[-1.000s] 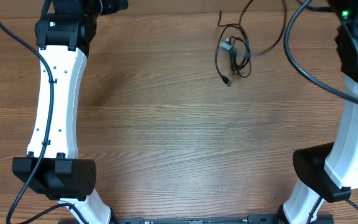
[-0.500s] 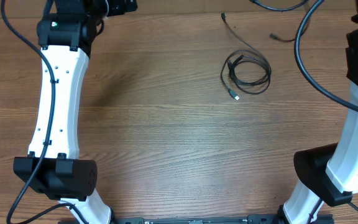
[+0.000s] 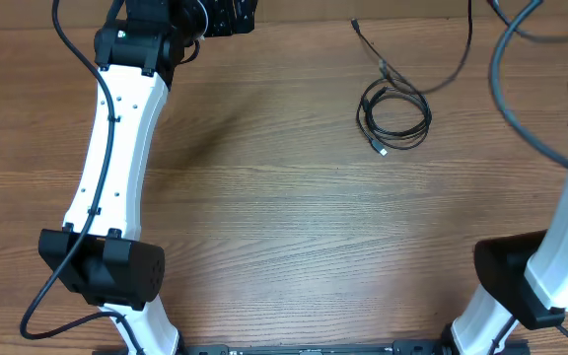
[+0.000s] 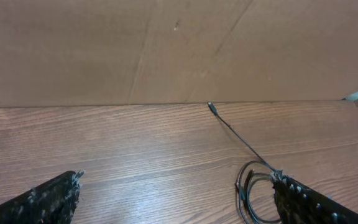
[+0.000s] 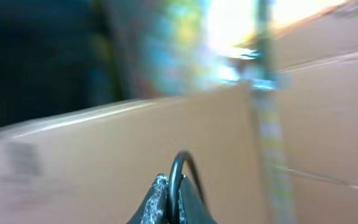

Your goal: Untangle cables

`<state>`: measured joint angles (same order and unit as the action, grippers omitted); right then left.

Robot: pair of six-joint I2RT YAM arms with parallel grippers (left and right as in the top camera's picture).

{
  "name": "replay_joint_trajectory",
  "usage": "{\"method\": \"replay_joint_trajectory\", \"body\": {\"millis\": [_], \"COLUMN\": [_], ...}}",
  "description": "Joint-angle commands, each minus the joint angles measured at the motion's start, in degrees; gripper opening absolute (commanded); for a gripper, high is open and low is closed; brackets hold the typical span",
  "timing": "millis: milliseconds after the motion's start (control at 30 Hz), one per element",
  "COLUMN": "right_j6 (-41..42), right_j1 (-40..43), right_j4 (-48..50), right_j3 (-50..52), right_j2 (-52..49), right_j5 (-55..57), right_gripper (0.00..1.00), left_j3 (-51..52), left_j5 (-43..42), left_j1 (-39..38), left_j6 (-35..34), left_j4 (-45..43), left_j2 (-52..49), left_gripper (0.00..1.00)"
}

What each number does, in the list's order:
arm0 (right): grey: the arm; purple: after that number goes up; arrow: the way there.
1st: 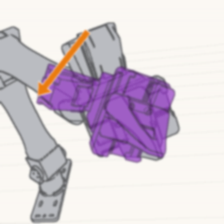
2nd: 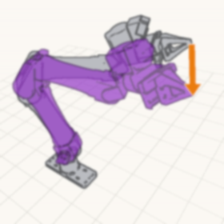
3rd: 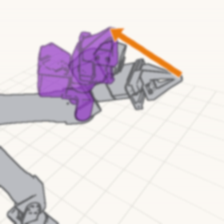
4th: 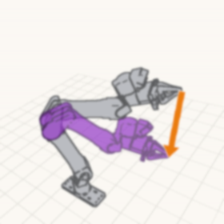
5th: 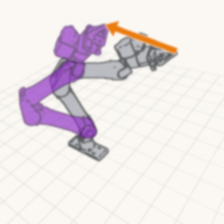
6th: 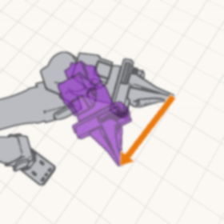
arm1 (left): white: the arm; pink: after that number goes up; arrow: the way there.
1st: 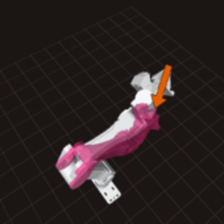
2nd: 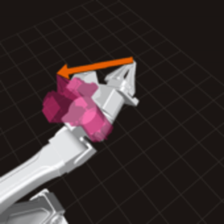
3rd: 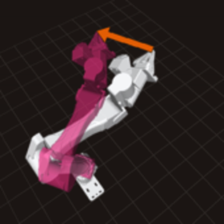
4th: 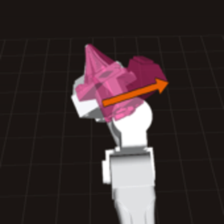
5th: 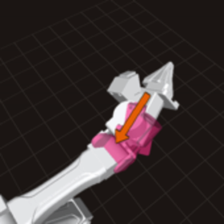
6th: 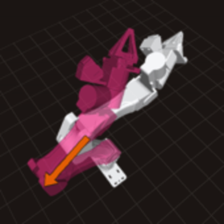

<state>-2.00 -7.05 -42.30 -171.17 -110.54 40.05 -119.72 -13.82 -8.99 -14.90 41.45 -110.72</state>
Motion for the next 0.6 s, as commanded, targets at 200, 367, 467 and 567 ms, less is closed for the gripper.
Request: {"method": "replay_joint_trajectory", "body": {"millis": [200,367,467,567], "right_j6": [-2.27,1.07,3.5,7.21], "right_j1": [19.17,27.32,30.47,33.68], "right_j4": [-9.9,-9.68,-9.73,-9.66], "right_j3": [7.87,16.02,19.34,23.28], "right_j2": [-1.81,-5.79,-8.35,-12.41], "right_j5": [1.99,-8.59,-16.22,-25.62], "right_gripper": [0.04,0.04,0.04,0.04], "left_j3": [-1.29,-1.29,-1.29,-1.29], "left_j5": [-0.63,-0.66,-0.68,-0.72], "left_j1": [-0.04,-0.04,-0.04,-0.04], "left_j6": [-4.76,-7.41,-8.33,-8.55], "left_j4": [-2.84,-2.54,-2.51,-2.47], "left_j2": [-0.46,-0.46,-0.46,-0.46], "left_gripper": [1.0,1.0,1.0,1.0]}}
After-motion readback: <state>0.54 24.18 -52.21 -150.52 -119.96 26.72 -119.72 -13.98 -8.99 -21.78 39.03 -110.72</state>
